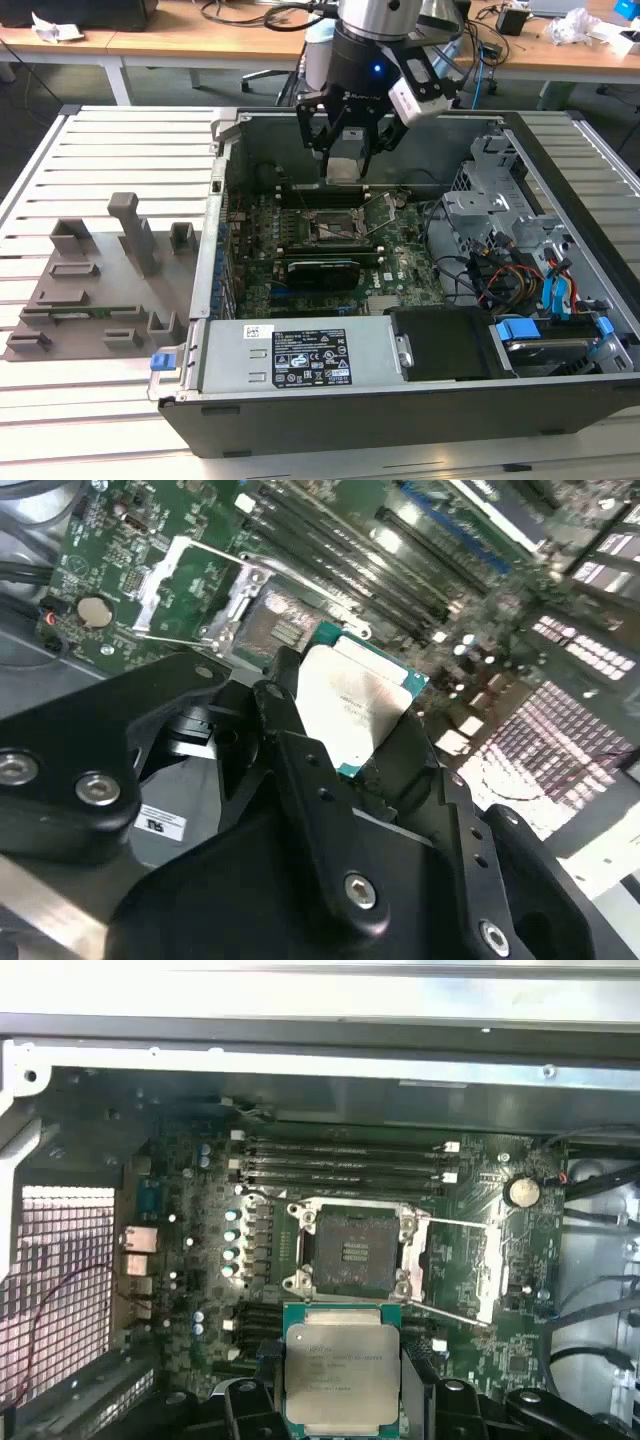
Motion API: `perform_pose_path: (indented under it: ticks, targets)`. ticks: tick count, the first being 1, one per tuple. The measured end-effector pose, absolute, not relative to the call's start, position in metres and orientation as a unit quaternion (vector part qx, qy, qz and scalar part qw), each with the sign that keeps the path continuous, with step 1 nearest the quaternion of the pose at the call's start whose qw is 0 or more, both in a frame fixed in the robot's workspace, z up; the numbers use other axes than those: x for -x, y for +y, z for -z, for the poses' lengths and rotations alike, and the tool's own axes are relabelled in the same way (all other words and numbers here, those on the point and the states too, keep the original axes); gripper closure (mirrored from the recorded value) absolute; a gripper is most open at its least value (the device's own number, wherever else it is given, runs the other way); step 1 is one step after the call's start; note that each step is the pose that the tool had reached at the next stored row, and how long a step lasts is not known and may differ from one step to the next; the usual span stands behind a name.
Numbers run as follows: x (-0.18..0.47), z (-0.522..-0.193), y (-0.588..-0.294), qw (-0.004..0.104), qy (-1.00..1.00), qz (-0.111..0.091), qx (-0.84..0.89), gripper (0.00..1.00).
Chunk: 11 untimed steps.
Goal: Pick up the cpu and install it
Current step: 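Pick up the cpu and move it towards the insertion slot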
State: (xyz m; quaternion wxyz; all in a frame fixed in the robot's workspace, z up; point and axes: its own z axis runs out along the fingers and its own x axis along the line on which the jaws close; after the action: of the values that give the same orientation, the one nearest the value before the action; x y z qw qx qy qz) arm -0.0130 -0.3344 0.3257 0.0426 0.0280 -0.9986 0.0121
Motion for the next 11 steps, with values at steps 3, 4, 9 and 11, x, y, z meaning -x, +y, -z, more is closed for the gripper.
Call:
perform_pose_path:
  ticks: [3,4,9,11]
  targets:
    - [0.006,-0.319,-0.328,0.043,-0.999,-0.012,-0.028,0.45]
    - [0.005,-0.317,-0.327,0.043,-0.999,-0.012,-0.028,0.45]
    - [0.000,-0.306,-0.323,0.043,-0.999,-0.012,-0.028,0.45]
    - [-0.001,-0.302,-0.323,0.043,-0.999,-0.012,-0.028,0.45]
